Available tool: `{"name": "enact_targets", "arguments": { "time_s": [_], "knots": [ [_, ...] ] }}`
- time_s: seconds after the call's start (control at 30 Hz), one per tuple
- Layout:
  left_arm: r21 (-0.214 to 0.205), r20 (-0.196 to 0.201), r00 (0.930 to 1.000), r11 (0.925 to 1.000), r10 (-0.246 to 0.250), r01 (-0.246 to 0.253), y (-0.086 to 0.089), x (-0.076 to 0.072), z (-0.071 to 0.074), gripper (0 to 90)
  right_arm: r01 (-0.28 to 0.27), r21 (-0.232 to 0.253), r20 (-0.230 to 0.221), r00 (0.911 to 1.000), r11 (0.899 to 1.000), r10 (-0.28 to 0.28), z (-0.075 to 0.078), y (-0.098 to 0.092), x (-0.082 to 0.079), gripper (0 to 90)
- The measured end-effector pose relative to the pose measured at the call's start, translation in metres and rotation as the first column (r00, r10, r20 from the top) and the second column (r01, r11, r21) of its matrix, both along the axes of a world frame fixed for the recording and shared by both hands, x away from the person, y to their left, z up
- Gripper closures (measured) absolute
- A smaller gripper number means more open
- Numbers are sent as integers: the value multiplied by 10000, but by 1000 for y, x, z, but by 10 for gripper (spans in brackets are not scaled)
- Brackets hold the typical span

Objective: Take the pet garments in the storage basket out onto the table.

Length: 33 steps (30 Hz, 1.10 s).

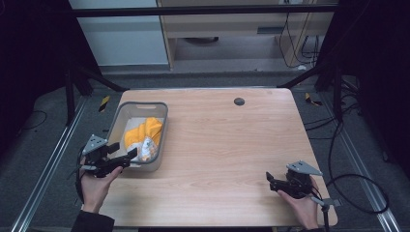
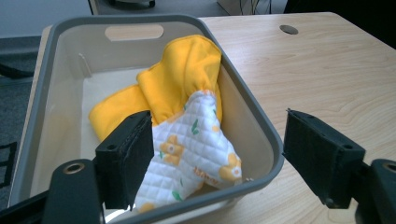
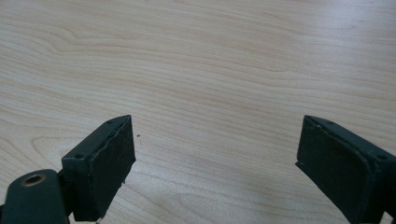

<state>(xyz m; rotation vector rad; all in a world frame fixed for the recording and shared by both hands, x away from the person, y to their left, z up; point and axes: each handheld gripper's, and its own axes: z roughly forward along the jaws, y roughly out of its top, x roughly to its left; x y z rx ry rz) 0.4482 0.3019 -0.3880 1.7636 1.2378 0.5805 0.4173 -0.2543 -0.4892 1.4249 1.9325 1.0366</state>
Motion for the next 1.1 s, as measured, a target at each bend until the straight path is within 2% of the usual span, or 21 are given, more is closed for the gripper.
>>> {"name": "enact_targets", "arguments": {
  "time_s": [0.37, 0.47, 0.6, 0.83, 0.93, 1.1],
  "knots": [
    [280, -311, 9994, 9995, -149, 157, -11, 22, 6, 257, -11, -16, -60, 10000, 10000, 11, 0, -1, 0, 113],
    [439, -597, 9981, 9989, -128, 155, -13, 30, 4, 266, -40, -11, -106, 9999, 10000, 40, -1, -1, 0, 113],
    [445, -825, 9966, 9989, -72, 109, -12, 37, 0, 276, -73, -33, -122, 9999, 10000, 72, -1, 0, 0, 113],
    [527, -1080, 9942, 9986, -8, 65, -9, 44, -2, 289, -78, -55, -139, 9999, 10000, 77, -1, 0, 0, 114],
    [754, -1292, 9916, 9971, -20, 119, -11, 49, -4, 296, -89, -60, -144, 9999, 9999, 88, -1, 0, 0, 114],
    [819, -1481, 9889, 9963, -125, 249, -15, 56, -5, 316, -109, -57, -170, 9998, 9999, 108, -1, 0, 0, 115]
  ]
}}
